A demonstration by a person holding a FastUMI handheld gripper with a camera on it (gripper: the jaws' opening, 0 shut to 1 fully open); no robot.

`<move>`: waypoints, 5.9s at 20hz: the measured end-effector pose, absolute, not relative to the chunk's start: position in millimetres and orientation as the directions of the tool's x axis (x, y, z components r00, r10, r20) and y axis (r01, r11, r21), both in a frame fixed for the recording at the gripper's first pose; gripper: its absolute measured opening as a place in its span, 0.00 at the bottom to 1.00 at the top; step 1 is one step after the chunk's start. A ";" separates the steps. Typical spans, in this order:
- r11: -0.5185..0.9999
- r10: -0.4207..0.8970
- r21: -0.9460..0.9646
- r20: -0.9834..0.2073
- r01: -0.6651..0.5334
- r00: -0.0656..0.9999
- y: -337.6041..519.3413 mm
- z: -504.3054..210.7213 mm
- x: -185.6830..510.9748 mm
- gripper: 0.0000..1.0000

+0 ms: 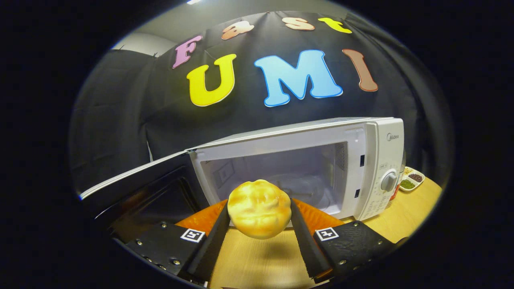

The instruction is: Open the microwave, put the food inside, and close the microwave door.

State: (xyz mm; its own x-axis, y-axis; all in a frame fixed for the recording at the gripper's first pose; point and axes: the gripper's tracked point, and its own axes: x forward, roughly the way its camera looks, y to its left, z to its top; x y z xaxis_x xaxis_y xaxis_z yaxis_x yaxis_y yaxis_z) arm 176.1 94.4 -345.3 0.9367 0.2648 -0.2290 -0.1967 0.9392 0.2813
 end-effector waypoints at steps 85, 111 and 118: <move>0.626 0.780 0.159 -0.144 -0.764 0.609 268.2 -333.9 -112.8 0.16; 0.954 0.280 0.165 -0.195 -0.250 0.940 36.1 -346.1 105.9 0.01; 0.984 0.147 0.123 -0.192 -0.125 0.970 5.2 -353.1 168.3 0.01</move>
